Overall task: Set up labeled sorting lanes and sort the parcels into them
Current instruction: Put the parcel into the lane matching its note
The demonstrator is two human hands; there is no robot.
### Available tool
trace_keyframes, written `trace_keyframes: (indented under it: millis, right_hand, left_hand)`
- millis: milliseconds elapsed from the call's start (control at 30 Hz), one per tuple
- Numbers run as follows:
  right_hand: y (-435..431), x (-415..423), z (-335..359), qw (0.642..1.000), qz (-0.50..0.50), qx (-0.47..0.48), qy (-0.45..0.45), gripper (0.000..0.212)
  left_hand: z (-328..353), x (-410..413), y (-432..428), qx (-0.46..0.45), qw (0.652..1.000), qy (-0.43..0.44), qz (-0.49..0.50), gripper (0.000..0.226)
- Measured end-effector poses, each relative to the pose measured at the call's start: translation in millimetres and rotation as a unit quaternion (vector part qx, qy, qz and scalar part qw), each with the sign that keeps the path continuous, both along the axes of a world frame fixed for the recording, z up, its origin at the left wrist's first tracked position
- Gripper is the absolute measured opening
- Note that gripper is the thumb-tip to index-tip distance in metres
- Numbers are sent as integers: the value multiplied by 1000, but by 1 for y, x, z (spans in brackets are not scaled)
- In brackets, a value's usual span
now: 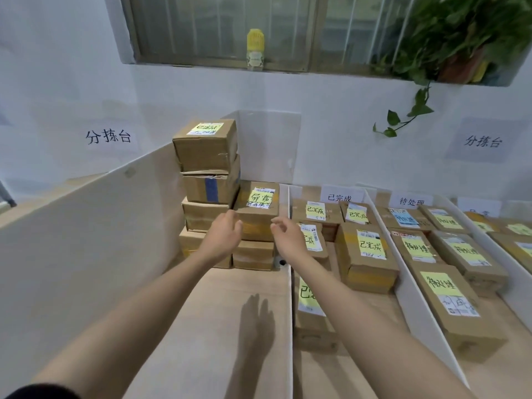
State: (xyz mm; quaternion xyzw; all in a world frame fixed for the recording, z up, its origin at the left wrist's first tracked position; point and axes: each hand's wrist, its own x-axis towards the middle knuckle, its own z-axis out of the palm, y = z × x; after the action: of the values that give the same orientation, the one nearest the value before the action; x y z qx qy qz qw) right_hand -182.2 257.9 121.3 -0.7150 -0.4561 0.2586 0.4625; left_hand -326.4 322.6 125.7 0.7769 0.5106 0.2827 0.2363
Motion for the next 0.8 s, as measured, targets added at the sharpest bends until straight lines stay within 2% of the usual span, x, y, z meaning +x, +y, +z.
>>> trace_keyframes:
  millis: [533,800]
  right_hand:
    - [72,39,-27,999,5,-41,10,28]
    - [114,61,-51,996,-40,-44,60,30]
  left_hand:
    - [-26,44,74,-29,999,4,15,37]
    - [-44,75,108,-30,999,-16,36,38]
